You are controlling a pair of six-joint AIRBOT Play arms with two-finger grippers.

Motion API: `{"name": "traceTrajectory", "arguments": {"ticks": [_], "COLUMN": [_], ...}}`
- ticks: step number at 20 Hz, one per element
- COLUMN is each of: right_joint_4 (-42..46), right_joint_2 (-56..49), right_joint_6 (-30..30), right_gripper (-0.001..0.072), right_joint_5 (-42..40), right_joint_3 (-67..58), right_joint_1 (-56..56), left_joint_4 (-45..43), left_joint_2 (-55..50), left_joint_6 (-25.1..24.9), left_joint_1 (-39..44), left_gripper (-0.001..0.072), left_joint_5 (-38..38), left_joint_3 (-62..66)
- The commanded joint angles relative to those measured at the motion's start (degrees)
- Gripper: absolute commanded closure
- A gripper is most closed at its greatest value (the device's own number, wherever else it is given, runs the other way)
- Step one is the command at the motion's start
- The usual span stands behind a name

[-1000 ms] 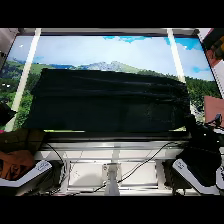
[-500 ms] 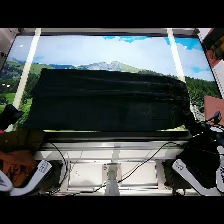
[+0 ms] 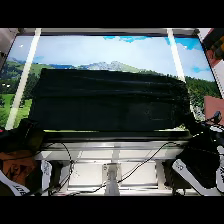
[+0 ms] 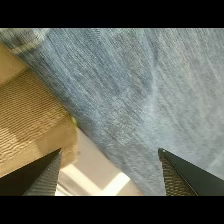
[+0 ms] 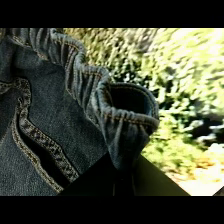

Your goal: Fold the clothes and pants, and hang the long-sleeved shirts on hangers.

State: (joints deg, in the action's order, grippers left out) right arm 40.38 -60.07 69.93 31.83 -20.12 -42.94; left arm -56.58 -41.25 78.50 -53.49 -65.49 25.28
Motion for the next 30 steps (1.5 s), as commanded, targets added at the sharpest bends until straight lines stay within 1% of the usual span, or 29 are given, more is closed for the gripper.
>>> {"name": "traceTrajectory", "arguments": {"ticks": [1,6,10,12,15,18,21,22,23,24,27,30], "right_joint_4": [-0.1,-0.1,-0.1,-0.1,-0.1,-0.1,-0.1,-0.1,-0.1,-0.1,-0.1,-0.1], "right_joint_2": [0.0,0.0,0.0,0.0,0.0,0.0,0.0,0.0,0.0,0.0,0.0,0.0], "right_joint_6": [0.1,0.1,0.1,0.1,0.1,0.1,0.1,0.1,0.1,0.1,0.1,0.1], "right_gripper": [0.0656,0.0655,0.0655,0.0655,0.0656,0.0656,0.0656,0.0655,0.0656,0.0656,0.0656,0.0656], "right_joint_5": [0.1,-1.5,-1.7,-1.7,-1.7,-1.8,-1.9,-1.9,-1.9,-1.8,-1.7,-1.4], "right_joint_3": [0.0,0.0,0.0,0.0,0.0,0.0,0.0,0.0,0.0,0.0,0.0,0.0], "right_joint_1": [0.0,0.0,0.0,0.0,0.0,0.0,0.0,0.0,0.0,0.0,0.0,0.0], "left_joint_4": [2.2,2.2,1.3,0.6,1.0,1.8,1.8,1.8,1.7,1.7,1.8,1.7], "left_joint_2": [0.6,0.4,-0.3,-3.1,-9.5,-15.1,-16.1,-16.0,-16.0,-16.0,-15.3,-11.0], "left_joint_6": [1.7,1.7,1.6,1.6,1.6,1.6,1.6,1.6,1.6,1.6,1.7,1.6], "left_joint_1": [0.0,0.0,0.0,0.8,4.5,10.1,13.0,13.0,12.9,12.9,12.9,12.9], "left_gripper": [0.0012,0.0012,0.0013,0.0013,0.0013,0.0013,0.0017,0.0083,0.0216,0.0272,0.0274,0.0273], "left_joint_5": [1.2,10.3,11.5,11.5,12.8,18.7,23.1,24.0,24.6,25.2,25.0,24.1], "left_joint_3": [-1.1,-1.1,-1.1,-1.1,-1.1,-1.0,-1.0,-1.0,-1.0,-1.0,-0.9,-0.9]}}
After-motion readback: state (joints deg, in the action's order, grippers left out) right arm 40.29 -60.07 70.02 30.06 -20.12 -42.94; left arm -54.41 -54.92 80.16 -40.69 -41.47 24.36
